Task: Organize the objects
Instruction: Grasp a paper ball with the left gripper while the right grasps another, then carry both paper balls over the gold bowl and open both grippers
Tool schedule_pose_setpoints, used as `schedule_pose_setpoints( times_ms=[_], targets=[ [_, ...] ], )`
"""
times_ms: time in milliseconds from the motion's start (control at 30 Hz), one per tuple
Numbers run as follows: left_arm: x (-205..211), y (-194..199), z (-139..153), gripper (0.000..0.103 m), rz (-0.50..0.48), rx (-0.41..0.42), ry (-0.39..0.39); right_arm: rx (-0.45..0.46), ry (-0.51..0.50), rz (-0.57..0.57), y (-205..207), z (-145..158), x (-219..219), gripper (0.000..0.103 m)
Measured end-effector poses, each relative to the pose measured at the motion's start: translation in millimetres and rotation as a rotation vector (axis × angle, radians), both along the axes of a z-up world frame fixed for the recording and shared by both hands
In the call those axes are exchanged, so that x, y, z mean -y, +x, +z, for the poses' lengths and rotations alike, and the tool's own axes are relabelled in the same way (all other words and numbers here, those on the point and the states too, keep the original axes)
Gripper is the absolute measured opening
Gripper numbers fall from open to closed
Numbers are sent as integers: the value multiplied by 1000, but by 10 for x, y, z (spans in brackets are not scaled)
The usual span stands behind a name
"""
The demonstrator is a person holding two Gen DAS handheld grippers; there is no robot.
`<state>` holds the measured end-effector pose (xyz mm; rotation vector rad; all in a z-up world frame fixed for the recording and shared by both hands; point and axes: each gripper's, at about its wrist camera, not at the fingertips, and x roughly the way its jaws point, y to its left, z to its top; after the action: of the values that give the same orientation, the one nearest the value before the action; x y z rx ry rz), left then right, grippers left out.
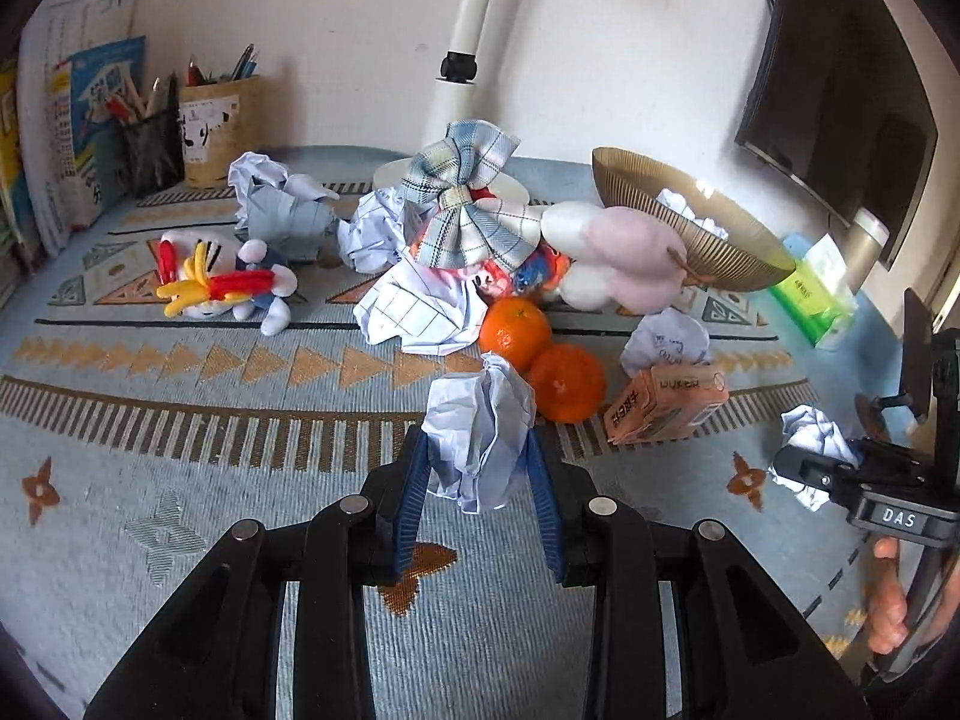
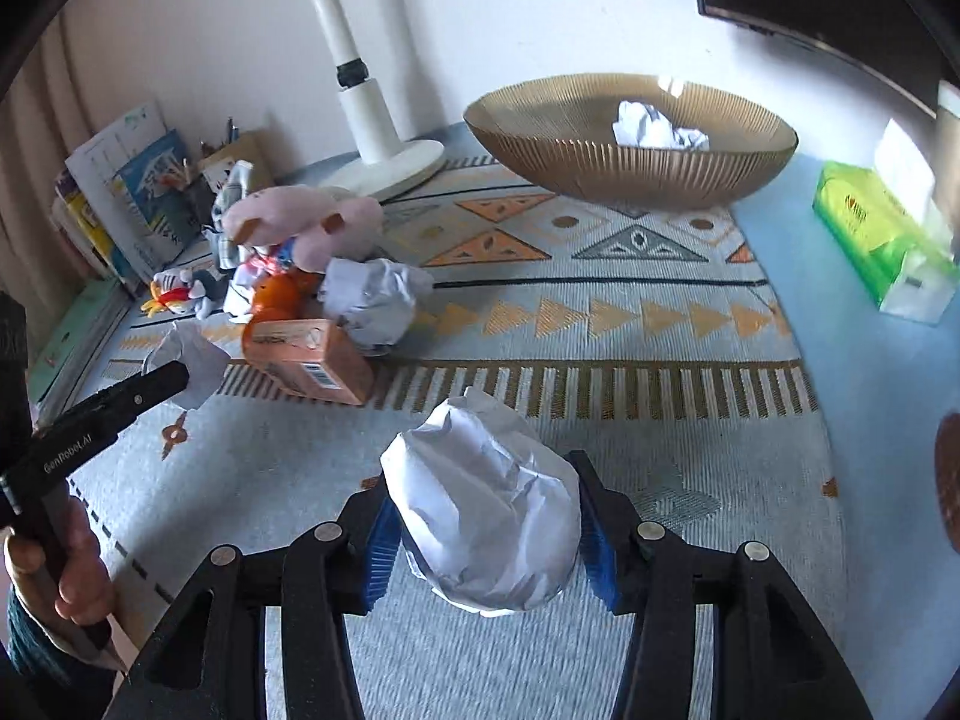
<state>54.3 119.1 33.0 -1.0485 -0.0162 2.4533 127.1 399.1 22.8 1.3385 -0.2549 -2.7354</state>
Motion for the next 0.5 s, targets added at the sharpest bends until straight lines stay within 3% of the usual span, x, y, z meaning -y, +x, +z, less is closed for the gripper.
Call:
schedule_pose_setpoints(
  times_ms=[67,167,333,400,467,500],
  targets=[
    [-26,6,-16,31,-7,-3,-1,1,-6,14,15,-22,-15,67],
    [-55,29,-43,31,-19,4,-12,-1,-13,14,70,-30,-47,69],
    [-70,39,-49,32,-25,-1,-21,19,-111,22,135,-47,-103,69],
    [-74,41,-53,32,-24,-1,-24,34,-191,34,140,-58,-136,69],
    [-71,40,-53,32,-26,-3,-24,47,-348,24,137,-92,-228,69],
    [-72,41,-51,32,-27,-4,-24,47,-364,6,131,-92,-248,69]
  ],
)
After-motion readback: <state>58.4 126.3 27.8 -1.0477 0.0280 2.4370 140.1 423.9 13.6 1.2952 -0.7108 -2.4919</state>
